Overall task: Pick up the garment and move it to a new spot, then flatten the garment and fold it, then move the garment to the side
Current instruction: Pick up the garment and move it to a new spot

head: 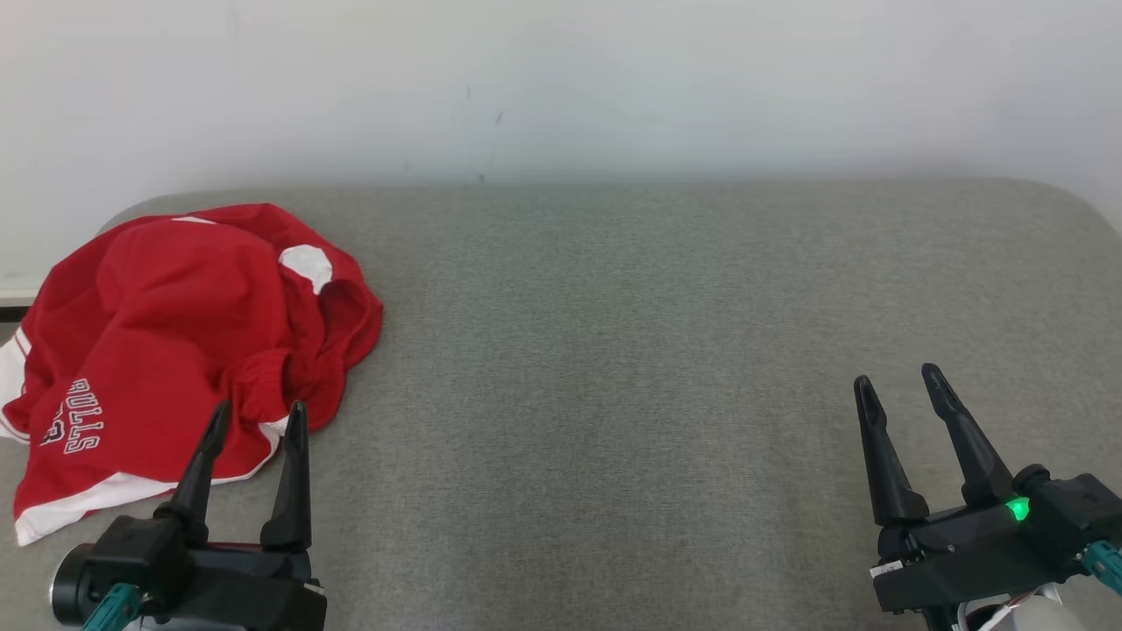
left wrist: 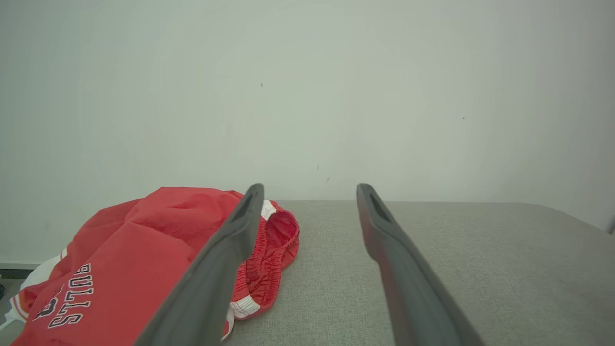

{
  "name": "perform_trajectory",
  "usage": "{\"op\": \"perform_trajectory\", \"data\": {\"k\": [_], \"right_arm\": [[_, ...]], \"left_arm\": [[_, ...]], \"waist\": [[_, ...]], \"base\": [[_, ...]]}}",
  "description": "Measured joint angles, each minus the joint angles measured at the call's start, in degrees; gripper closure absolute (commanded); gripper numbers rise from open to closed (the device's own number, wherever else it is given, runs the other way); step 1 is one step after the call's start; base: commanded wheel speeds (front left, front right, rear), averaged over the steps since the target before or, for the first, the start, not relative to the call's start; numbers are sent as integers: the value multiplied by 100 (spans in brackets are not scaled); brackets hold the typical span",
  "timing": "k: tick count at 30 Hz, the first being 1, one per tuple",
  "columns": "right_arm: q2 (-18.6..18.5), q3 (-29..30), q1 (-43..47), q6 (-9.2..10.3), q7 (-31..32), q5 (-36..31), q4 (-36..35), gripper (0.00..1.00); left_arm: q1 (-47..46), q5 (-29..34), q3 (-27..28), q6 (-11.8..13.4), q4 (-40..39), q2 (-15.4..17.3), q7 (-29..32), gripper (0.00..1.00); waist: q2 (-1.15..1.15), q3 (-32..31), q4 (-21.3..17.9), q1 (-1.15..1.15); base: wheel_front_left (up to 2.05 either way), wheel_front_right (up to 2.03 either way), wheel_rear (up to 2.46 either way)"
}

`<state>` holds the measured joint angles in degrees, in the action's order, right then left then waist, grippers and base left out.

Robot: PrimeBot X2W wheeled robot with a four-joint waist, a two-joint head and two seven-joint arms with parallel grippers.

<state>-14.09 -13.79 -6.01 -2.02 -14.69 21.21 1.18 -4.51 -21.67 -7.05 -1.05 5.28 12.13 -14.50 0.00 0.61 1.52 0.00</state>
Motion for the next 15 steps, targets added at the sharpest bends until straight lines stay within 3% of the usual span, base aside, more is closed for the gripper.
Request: {"op": "perform_trajectory", "data": {"k": [15], "right_arm": [[63, 99, 17, -59, 0, 0, -49, 0]], "left_arm": [[-122, 63, 57, -47, 197, -78, 0, 0]], "waist": [[0, 57, 737, 0]], "base": [[0, 0, 0]]}}
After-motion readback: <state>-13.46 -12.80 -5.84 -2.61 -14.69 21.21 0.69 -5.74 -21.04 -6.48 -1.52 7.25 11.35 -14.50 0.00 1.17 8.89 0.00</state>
